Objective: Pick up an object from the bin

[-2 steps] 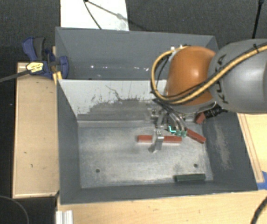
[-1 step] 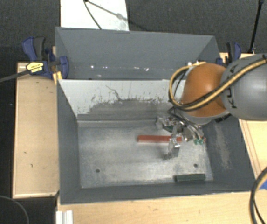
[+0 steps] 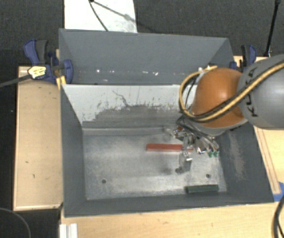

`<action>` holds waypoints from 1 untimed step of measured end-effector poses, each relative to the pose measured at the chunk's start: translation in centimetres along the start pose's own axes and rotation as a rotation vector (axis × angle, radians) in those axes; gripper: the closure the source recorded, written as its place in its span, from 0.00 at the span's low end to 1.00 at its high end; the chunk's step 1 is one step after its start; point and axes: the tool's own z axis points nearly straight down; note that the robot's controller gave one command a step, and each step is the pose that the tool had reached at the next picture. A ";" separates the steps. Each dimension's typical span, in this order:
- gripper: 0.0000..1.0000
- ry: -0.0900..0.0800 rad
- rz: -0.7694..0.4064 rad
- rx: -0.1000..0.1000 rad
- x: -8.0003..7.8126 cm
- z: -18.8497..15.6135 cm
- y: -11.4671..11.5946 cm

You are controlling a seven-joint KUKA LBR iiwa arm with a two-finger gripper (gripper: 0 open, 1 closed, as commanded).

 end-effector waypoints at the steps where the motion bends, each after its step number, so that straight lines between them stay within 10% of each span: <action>1: 0.00 -0.006 0.122 0.001 -1.8 0.1 -2.0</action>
Offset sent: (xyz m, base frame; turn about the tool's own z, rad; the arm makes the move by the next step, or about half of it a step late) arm 0.0202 -0.0152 -0.0016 0.1222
